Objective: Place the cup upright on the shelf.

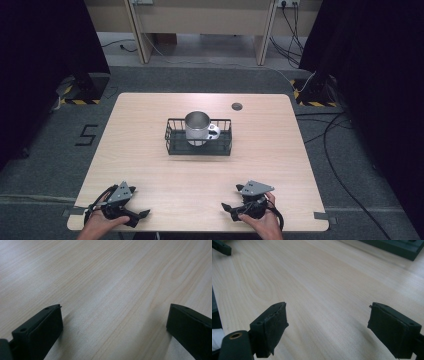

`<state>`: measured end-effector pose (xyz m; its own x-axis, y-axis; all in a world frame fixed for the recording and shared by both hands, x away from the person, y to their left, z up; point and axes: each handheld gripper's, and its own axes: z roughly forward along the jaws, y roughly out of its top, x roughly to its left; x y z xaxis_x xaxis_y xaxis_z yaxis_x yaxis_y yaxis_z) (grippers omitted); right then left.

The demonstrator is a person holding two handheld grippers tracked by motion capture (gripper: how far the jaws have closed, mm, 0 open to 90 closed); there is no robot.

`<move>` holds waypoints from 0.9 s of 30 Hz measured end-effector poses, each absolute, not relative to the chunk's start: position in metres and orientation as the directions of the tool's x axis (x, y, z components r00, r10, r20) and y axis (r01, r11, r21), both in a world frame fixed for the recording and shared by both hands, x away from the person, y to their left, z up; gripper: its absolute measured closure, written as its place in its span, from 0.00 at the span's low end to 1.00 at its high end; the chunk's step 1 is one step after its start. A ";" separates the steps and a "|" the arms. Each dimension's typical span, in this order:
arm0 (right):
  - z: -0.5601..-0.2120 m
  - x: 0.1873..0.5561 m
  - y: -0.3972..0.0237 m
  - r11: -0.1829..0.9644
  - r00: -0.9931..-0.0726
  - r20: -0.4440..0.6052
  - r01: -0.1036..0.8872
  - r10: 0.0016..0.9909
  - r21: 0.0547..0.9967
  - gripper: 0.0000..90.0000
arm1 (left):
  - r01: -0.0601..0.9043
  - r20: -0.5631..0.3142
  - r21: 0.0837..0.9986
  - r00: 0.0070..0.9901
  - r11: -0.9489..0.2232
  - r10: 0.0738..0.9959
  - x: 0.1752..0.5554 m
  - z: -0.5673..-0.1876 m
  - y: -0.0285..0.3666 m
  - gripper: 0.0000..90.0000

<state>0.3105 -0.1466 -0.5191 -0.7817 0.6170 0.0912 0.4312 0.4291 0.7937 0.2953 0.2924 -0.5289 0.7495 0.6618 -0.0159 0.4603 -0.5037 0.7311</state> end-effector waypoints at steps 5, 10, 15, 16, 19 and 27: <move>-0.520 0.309 -0.146 0.457 -0.778 0.080 0.445 0.624 0.770 0.17 | 0.460 -0.016 0.731 0.750 -0.503 0.661 0.295 -0.529 0.292 0.00; -0.522 0.307 -0.140 0.542 -0.780 -0.006 0.429 0.626 0.722 0.15 | 0.460 -0.016 0.731 0.749 -0.503 0.662 0.295 -0.529 0.292 0.00; -0.523 0.308 -0.139 0.549 -0.773 -0.010 0.442 0.635 0.709 0.05 | 0.460 -0.015 0.730 0.750 -0.505 0.661 0.295 -0.529 0.292 0.00; -0.523 0.308 -0.138 0.550 -0.767 -0.011 0.450 0.642 0.704 0.02 | 0.460 -0.015 0.730 0.750 -0.505 0.661 0.295 -0.529 0.292 0.00; -0.524 0.309 -0.138 0.551 -0.766 -0.010 0.454 0.643 0.700 0.00 | 0.460 -0.015 0.731 0.750 -0.504 0.662 0.295 -0.529 0.292 0.00; -0.524 0.309 -0.138 0.551 -0.766 -0.010 0.454 0.643 0.700 0.00 | 0.460 -0.015 0.731 0.750 -0.505 0.661 0.295 -0.529 0.292 0.00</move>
<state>0.3095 -0.1379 -0.5239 -0.7656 0.6433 -0.0100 0.4538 0.5510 0.7004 0.2951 0.2923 -0.5289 0.7500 0.6613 -0.0152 0.4599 -0.5048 0.7306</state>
